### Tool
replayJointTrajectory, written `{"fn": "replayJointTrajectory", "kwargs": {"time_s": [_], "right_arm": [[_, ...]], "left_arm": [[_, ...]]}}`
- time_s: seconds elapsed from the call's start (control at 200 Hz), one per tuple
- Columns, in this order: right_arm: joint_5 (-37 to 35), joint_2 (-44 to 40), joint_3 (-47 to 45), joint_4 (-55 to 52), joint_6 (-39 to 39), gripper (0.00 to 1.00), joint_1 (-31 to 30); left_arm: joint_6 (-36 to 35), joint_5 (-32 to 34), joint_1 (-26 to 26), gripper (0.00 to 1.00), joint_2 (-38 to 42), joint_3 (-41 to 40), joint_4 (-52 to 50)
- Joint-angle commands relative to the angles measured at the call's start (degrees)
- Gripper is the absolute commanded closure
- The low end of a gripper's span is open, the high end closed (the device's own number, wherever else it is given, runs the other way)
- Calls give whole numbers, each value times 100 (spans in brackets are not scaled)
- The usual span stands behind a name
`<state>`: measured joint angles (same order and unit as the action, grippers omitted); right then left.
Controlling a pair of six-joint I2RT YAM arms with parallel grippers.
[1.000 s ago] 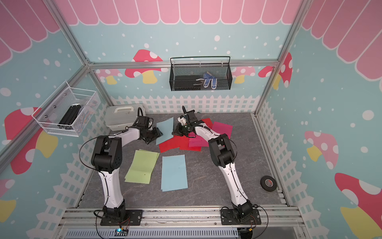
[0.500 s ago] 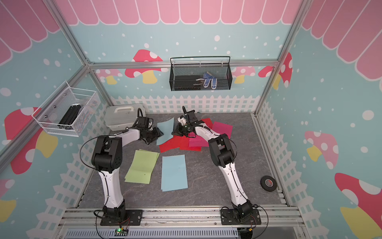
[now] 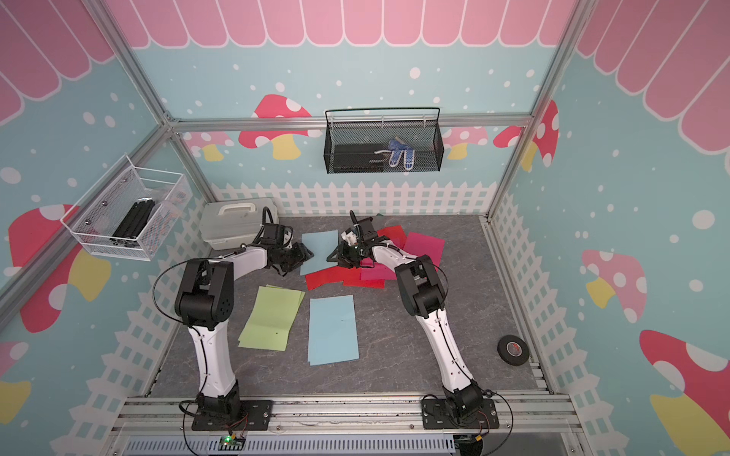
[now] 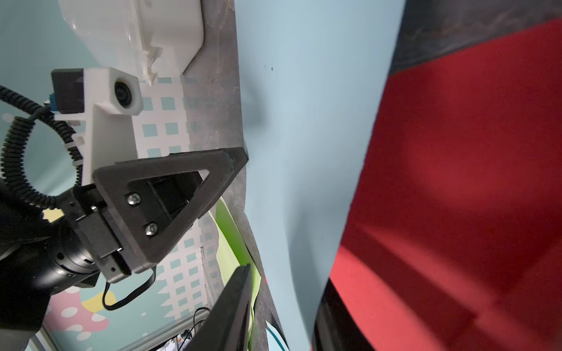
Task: Sort the scattered colored papers by color
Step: Pick up the colored paper from the center of the board.
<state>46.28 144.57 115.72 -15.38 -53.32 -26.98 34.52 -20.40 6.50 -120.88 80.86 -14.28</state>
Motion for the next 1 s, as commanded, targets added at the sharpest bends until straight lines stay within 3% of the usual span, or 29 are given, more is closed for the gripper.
{"fn": "replayJointTrajectory", "kwargs": {"time_s": [0.0, 0.63, 0.715, 0.871, 0.991], "right_arm": [[-14, 132, -25, 51, -13, 66, 49], [307, 1512, 2064, 131, -591, 66, 128], [338, 1595, 2186, 129, -621, 75, 132], [386, 1580, 2150, 104, -562, 99, 129], [382, 1509, 2092, 78, -457, 100, 132]], "left_arm": [[81, -21, -3, 40, -252, -158, -215], [55, -70, 9, 41, -343, -161, -207], [51, -95, 1, 41, -347, -167, -214], [19, -77, 1, 41, -306, -164, -207], [-14, -75, 7, 41, -215, -108, -200]]}}
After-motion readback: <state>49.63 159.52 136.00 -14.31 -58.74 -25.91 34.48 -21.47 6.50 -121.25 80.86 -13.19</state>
